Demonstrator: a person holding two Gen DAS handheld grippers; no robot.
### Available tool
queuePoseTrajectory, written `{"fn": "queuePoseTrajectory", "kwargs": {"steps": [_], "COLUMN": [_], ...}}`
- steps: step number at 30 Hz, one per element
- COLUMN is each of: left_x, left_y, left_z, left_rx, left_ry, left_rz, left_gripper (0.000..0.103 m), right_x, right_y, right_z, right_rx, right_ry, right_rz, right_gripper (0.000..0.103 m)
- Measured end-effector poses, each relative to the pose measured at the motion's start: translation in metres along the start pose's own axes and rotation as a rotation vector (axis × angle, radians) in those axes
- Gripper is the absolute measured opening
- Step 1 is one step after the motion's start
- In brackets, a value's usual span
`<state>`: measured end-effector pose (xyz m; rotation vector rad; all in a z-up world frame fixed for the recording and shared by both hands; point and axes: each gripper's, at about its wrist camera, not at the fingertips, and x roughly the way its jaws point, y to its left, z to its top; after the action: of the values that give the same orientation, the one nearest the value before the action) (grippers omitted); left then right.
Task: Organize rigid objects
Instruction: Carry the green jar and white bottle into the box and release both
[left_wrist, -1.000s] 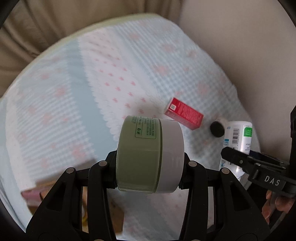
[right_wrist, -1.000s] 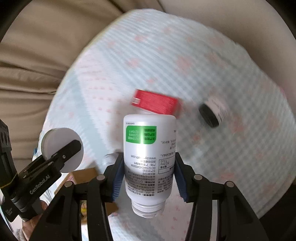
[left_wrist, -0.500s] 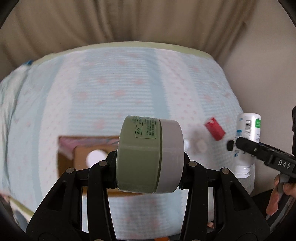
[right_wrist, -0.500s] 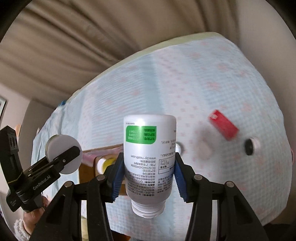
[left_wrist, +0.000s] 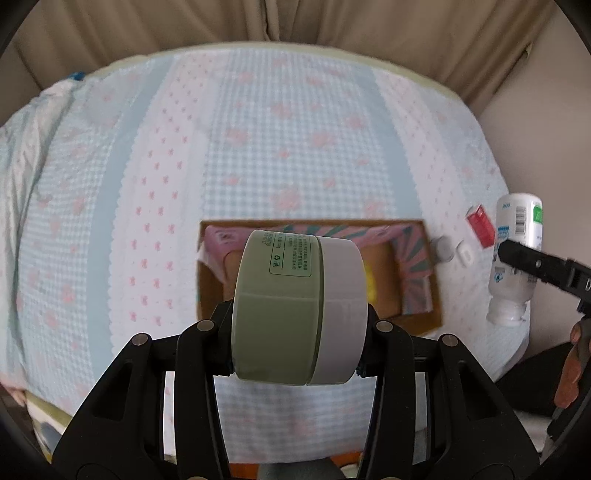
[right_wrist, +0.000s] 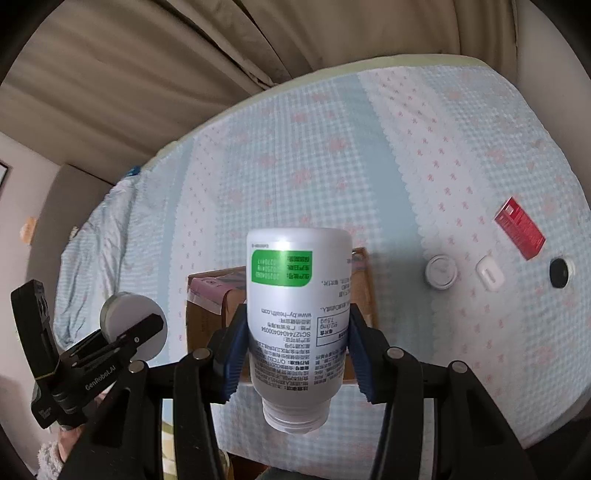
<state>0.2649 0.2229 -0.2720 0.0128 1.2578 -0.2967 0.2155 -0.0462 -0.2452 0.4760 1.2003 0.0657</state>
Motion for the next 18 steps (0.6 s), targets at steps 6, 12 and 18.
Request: {"fn": "queuePoseTrajectory", "kwargs": {"steps": [6, 12, 18], "left_x": [0.053, 0.101, 0.141], "left_y": [0.022, 0.028, 0.025], "left_z": [-0.004, -0.01, -0.018], "left_rx": [0.082, 0.116, 0.153], "left_ry": [0.094, 0.171, 0.231], "left_rz": [-0.005, -0.013, 0.034], "left_gripper": [0.04, 0.04, 0.04], "right_x": [0.042, 0.086, 0.136], "right_y": [0.018, 0.02, 0.007], "right_z": [-0.009, -0.012, -0.015], "right_rx": [0.068, 0.058, 0.023], "right_ry": [0.03, 0.091, 0.163], "right_rz": [-0.072, -0.167, -0.228], "right_gripper": [0.046, 0.046, 0.046]}}
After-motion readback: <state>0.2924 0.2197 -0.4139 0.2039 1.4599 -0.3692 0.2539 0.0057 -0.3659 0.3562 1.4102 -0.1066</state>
